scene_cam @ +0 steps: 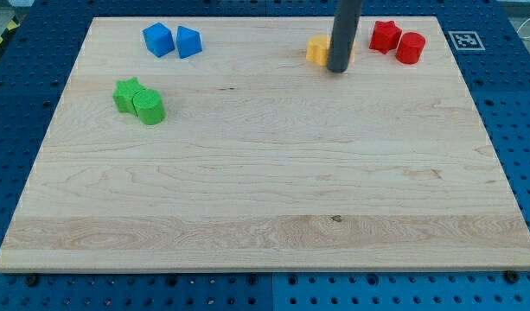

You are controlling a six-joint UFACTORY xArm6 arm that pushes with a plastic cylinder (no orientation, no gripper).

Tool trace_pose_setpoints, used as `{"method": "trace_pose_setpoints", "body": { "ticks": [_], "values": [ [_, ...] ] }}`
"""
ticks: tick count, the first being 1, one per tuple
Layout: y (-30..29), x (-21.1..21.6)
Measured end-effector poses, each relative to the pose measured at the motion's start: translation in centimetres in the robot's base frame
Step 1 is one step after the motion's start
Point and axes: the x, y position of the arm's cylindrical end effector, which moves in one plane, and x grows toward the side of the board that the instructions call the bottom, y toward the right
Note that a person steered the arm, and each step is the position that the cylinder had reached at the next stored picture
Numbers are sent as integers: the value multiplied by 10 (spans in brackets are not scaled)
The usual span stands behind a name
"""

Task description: Push the yellow hexagon and the yellow heart towards the top center of the board

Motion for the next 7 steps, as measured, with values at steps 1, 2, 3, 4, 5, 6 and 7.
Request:
{"method": "trace_pose_setpoints", "body": {
  "ticks": [1, 2, 3, 4, 5, 6, 7],
  "values": [
    [-27, -12],
    [-33, -29],
    [-45, -34],
    [-50, -31],
    [-41, -29],
    [-18, -21],
    [12, -19]
  ]
}}
